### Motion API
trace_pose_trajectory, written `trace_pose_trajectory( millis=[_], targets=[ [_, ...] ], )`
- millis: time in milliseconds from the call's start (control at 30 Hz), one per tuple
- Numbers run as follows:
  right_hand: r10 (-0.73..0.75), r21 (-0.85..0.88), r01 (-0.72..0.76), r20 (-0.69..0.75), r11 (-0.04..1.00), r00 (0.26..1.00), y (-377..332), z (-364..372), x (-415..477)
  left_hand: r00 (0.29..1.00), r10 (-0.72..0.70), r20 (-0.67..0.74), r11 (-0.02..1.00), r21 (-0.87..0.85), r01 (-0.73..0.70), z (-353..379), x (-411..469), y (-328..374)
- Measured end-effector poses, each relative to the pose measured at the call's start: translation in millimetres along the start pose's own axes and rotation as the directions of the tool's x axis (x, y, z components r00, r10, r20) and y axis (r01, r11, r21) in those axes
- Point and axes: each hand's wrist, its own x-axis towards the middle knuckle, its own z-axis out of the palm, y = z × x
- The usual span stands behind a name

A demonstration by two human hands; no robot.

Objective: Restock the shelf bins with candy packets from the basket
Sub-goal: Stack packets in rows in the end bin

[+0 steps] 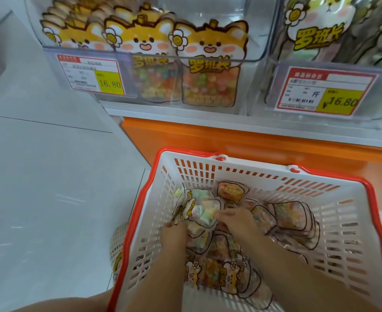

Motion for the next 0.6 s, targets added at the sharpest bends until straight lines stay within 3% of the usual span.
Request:
trace_pose_trajectory(
  millis=[100,200,267,367,600],
  targets=[
    [-0.017,-0.044,0.014,-0.070,0.999,0.997,14,2,-1,0.995,-0.085,0.045,0.983,-0.158,0.092,4,7,5],
    [0.041,0.041,-0.038,-0.074,0.998,0.996,13,1,-5,0.982,-0.151,0.117,0.952,-0.250,0.176,8,51,-13],
    [0.090,0.129,-0.084,-0.041,0.988,0.995,12,0,-5,0.955,-0.210,0.207,0.947,-0.198,0.251,15,83,-31],
    [0.060,0.111,-0.063,0.037,0.992,0.998,7,-5,-8,0.956,-0.260,0.132,0.946,-0.161,0.280,26,93,-32],
    [-0.048,-0.030,0.052,0.093,0.998,0.994,-7,-16,-18,0.973,-0.100,0.209,0.924,-0.343,0.169,31,2,10]
  ],
)
